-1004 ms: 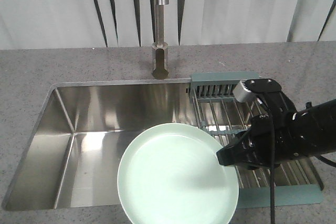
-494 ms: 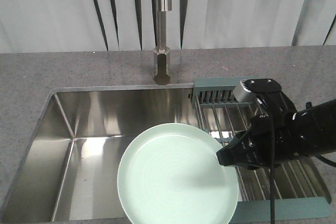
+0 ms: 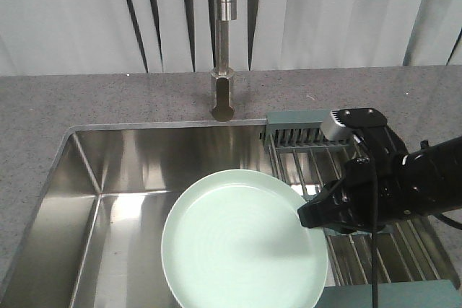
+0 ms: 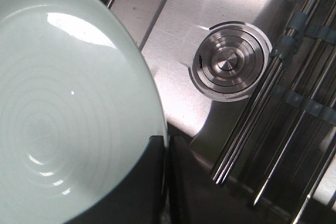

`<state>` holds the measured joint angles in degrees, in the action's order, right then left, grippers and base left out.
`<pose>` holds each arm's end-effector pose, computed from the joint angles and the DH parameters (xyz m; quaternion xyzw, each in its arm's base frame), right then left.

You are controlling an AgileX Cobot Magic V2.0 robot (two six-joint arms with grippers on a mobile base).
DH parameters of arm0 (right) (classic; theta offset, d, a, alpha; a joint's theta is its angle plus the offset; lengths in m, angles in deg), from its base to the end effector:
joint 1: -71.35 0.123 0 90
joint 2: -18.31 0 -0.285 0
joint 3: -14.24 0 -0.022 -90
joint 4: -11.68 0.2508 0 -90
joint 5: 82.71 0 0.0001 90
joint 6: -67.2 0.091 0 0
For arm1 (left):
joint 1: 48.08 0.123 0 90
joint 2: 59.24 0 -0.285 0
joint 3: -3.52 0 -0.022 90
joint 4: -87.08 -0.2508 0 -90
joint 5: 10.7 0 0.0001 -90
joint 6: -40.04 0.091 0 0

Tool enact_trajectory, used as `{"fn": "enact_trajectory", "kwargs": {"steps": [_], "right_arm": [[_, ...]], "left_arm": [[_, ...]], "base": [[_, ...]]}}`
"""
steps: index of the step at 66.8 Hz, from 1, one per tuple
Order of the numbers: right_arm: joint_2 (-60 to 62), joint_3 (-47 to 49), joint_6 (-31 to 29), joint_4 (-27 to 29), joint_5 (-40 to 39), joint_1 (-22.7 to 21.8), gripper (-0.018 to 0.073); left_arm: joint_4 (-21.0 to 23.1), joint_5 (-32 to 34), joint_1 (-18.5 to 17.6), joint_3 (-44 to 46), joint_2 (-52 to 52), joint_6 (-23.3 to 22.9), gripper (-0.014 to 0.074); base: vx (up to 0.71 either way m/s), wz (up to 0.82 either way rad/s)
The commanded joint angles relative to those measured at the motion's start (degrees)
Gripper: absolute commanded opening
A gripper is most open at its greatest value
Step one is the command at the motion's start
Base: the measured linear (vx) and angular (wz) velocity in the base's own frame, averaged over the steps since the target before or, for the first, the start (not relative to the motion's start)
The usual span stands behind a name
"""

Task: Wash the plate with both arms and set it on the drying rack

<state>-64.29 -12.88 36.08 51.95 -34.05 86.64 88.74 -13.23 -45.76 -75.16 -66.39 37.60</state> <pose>0.2254 0.1074 0.2723 -0.2027 0.9165 0.2694 0.2152 0.0567 0.0022 0.2012 -0.0386 0.6958 -0.0116 0.7171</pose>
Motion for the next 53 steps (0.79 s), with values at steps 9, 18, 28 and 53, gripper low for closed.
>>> {"fn": "enact_trajectory", "kwargs": {"steps": [9, 18, 28, 53], "right_arm": [[1.6, 1.5, -0.6, 2.4, -1.0, 0.0, -0.0001], [1.6, 1.5, -0.6, 2.4, -1.0, 0.0, -0.0001], [1.6, 1.5, -0.6, 2.4, -1.0, 0.0, -0.0001], [1.6, 1.5, -0.7, 2.4, -1.0, 0.0, -0.0001]], "left_arm": [[0.4, 4.4, -0.4, 1.5, 0.8, 0.0, -0.0006], [0.4, 4.4, -0.4, 1.5, 0.8, 0.0, -0.0006], [0.4, 4.4, -0.4, 1.5, 0.8, 0.0, -0.0006], [0.4, 4.4, -0.4, 1.5, 0.8, 0.0, -0.0006]], "base": [[0.01, 0.00], [0.00, 0.00], [0.00, 0.00], [0.00, 0.01]]}}
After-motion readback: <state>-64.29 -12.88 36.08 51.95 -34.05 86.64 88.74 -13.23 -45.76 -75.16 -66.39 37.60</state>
